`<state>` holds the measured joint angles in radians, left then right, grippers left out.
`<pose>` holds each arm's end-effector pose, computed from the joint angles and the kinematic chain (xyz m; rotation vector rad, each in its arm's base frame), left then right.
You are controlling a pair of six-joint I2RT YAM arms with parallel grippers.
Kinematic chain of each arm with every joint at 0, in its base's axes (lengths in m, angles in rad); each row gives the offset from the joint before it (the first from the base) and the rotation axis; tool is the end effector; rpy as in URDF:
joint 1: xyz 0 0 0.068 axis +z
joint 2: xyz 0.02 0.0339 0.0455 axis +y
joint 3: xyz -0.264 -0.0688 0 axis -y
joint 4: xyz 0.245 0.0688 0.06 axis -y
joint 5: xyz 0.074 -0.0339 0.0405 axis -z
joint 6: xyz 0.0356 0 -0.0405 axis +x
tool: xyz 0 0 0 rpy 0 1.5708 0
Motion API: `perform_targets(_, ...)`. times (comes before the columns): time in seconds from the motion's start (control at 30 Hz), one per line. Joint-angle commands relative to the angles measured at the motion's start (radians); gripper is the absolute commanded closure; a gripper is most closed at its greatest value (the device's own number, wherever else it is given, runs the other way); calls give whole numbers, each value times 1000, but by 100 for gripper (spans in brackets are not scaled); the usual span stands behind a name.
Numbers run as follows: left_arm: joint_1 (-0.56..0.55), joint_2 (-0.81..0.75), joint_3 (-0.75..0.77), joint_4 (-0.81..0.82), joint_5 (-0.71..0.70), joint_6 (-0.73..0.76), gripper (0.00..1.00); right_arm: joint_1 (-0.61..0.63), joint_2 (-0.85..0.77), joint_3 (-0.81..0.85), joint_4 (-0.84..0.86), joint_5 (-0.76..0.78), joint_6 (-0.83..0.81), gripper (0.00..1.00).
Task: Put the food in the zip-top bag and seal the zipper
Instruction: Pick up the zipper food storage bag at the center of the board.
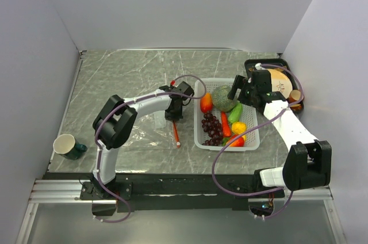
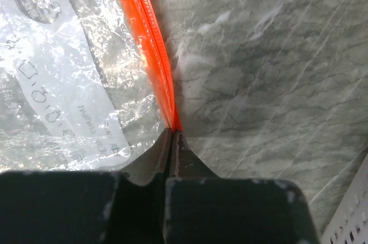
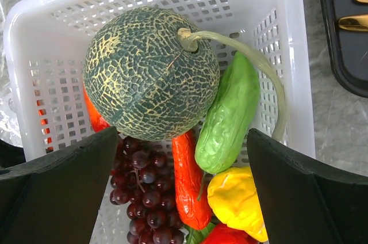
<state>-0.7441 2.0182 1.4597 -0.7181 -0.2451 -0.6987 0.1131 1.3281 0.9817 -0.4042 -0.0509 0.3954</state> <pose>0.3040 -0.2681 0.1687 0.0123 2.7611 -0.0148 0.2854 0.0342 0.2683 0.3037 2.3215 0.3137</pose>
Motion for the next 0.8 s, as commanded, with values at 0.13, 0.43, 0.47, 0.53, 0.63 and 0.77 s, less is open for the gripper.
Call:
perform_targets(0.13, -6, -128, 13, 5, -16, 24, 99, -9, 3, 15, 36, -30, 0, 0)
perform_targets(0.43, -8, -341, -93, 97, 10, 7, 99, -6, -17, -78, 227, -430, 123, 18)
perform_targets(0.47, -8, -369, -114, 115, 21, 5, 99, -4, -12, -87, 252, -452, 143, 20)
perform_targets(0.53, -8, -436, -156, 152, 18, 10, 99, 23, 5, -87, 291, -471, 171, 20)
perform_targets(0.63, -8, -481, -171, 167, 9, 33, 99, 77, 32, -45, 289, -491, 152, 21)
perform_targets(0.77, -8, -498, -167, 184, 20, 54, 99, 137, 65, 6, 303, -521, 161, 21)
